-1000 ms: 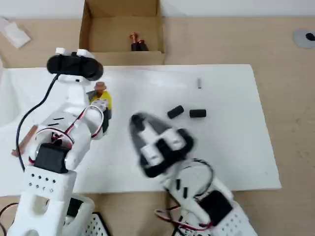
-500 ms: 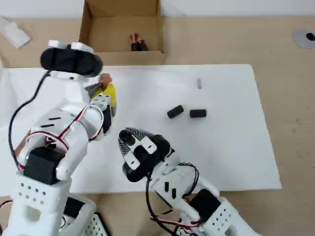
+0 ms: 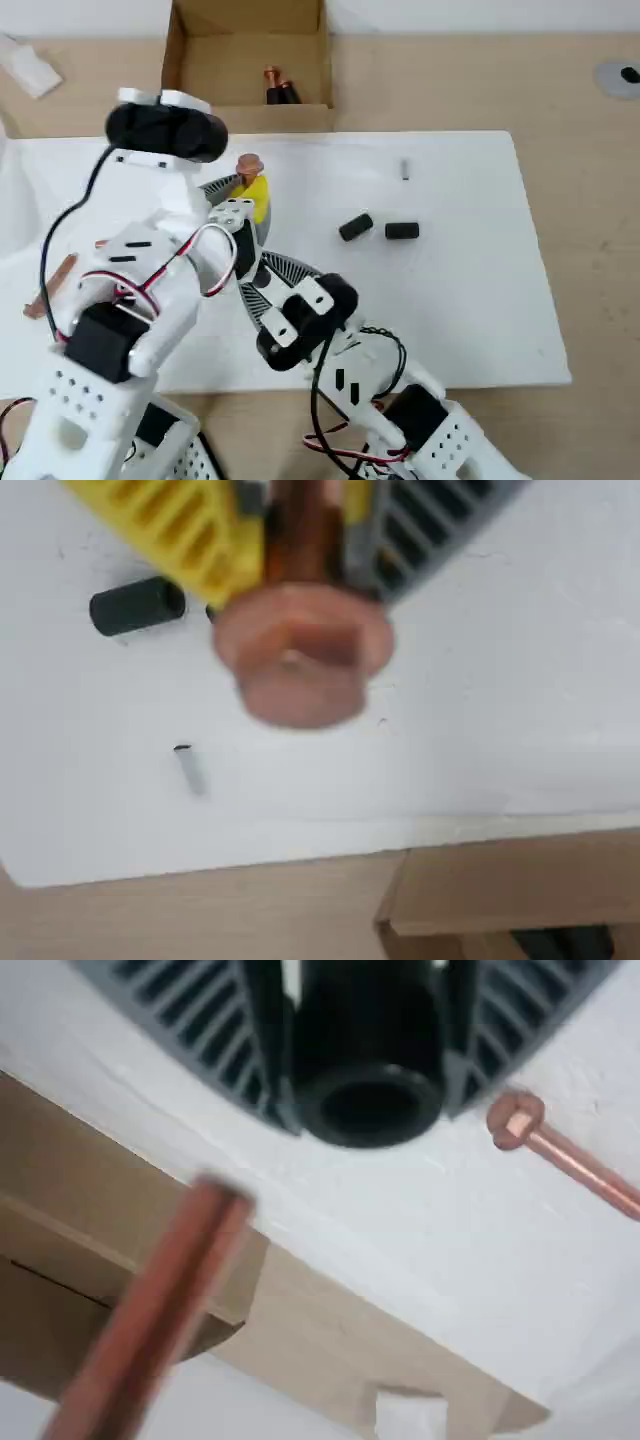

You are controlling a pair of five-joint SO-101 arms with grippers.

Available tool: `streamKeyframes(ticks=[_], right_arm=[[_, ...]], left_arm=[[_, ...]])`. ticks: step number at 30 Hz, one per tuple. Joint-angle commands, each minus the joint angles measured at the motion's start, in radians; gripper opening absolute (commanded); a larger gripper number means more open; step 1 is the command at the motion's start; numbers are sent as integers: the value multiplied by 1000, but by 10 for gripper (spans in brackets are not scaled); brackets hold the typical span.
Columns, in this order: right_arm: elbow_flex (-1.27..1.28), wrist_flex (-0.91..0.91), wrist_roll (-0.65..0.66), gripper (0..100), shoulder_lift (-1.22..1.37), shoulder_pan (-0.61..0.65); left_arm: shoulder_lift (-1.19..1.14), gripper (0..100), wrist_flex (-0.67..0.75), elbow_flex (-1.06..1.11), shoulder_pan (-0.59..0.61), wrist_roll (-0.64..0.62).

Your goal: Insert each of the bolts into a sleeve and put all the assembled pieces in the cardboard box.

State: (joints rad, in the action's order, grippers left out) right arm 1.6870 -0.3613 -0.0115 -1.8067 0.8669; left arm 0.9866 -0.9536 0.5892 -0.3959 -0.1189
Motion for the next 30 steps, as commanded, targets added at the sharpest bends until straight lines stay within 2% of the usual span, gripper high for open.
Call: streamKeyframes(ticks=[1, 5, 13, 24, 30], right_arm=[[-10, 32, -48, 9, -180, -24], [-8, 32, -84, 9, -176, -73], [-5, 32, -84, 9, -174, -77], [-4, 32, -83, 9, -174, -77], [-2, 28, -83, 9, -174, -77]], left_arm=[[36, 4, 87, 40, 34, -46], [124, 4, 178, 132, 95, -92], [311, 4, 258, 276, 98, -92], [323, 5, 391, 427, 75, -92], [325, 5, 382, 448, 74, -94]])
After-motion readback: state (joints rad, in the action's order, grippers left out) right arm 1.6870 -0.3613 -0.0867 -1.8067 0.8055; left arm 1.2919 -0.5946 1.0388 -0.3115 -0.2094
